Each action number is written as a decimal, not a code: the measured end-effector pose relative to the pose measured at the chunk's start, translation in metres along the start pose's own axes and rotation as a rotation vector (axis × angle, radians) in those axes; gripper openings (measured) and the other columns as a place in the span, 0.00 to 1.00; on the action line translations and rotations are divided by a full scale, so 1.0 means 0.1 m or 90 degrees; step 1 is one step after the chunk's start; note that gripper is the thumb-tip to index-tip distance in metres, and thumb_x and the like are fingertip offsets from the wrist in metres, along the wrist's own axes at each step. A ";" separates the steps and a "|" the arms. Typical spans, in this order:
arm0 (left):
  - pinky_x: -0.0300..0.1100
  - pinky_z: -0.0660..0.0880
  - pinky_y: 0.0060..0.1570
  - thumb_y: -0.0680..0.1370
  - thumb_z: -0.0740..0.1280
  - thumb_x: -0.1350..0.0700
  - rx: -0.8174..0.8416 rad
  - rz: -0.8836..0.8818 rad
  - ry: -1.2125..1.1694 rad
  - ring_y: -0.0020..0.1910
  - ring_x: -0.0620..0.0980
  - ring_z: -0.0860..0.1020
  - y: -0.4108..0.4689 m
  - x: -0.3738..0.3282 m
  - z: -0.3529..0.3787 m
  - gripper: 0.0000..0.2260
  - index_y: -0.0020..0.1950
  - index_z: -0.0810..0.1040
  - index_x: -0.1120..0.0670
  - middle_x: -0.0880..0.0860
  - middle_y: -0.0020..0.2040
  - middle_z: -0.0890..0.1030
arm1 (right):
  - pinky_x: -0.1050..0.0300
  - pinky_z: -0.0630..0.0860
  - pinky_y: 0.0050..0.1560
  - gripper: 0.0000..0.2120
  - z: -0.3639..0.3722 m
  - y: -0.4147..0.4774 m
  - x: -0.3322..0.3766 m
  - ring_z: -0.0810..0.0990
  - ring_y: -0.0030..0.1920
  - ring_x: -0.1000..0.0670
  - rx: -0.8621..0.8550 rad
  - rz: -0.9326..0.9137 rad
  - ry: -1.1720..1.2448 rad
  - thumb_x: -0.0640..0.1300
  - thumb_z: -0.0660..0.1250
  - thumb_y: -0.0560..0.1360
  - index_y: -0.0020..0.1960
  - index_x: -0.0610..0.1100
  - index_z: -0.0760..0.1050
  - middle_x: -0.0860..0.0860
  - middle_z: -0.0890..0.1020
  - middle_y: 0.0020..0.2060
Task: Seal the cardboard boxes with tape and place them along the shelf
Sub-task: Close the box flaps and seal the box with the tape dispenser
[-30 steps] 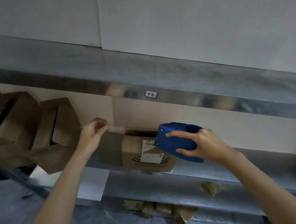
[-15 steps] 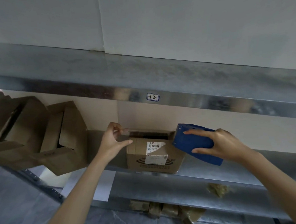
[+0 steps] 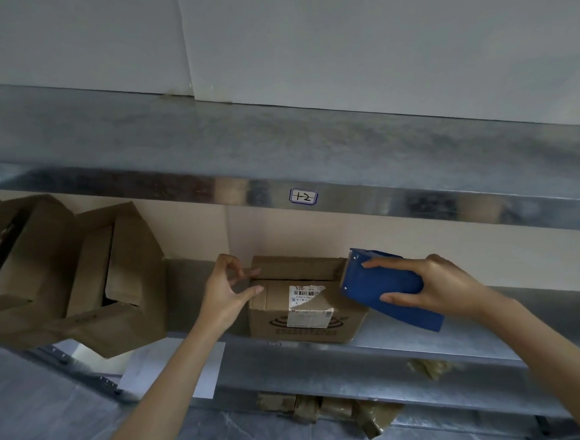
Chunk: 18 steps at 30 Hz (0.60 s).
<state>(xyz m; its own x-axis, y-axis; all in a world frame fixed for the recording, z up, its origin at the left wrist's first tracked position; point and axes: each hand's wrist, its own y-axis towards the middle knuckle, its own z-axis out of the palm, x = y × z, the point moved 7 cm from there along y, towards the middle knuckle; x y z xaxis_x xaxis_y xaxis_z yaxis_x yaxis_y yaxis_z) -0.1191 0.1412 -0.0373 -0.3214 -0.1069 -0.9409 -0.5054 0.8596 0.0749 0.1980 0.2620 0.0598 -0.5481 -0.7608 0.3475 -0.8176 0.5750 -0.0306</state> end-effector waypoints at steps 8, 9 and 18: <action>0.39 0.80 0.53 0.68 0.77 0.68 0.000 0.003 -0.066 0.51 0.46 0.84 0.02 0.08 -0.03 0.22 0.51 0.68 0.53 0.54 0.52 0.80 | 0.60 0.72 0.33 0.23 0.01 0.19 0.03 0.74 0.29 0.53 0.039 -0.001 0.072 0.63 0.68 0.73 0.65 0.75 0.65 0.59 0.81 0.36; 0.40 0.80 0.54 0.68 0.78 0.68 -0.001 0.001 -0.067 0.51 0.46 0.84 0.03 0.09 -0.04 0.22 0.51 0.68 0.53 0.54 0.52 0.80 | 0.56 0.77 0.40 0.23 0.02 0.21 0.02 0.79 0.35 0.53 0.055 0.009 0.083 0.64 0.67 0.73 0.65 0.75 0.65 0.60 0.83 0.43; 0.44 0.80 0.56 0.67 0.78 0.69 0.015 -0.018 -0.106 0.52 0.50 0.84 0.06 0.19 -0.04 0.22 0.50 0.68 0.55 0.51 0.49 0.84 | 0.62 0.69 0.65 0.24 0.13 0.39 0.06 0.70 0.64 0.69 0.091 0.016 0.189 0.59 0.73 0.72 0.65 0.71 0.70 0.73 0.73 0.63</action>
<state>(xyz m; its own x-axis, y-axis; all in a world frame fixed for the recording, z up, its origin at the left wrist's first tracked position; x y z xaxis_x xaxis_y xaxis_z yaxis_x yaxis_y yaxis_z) -0.1315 0.1425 -0.0538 -0.1691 -0.0484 -0.9844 -0.4932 0.8689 0.0420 0.1608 0.2756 0.0484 -0.5102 -0.6134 0.6028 -0.8325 0.5283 -0.1670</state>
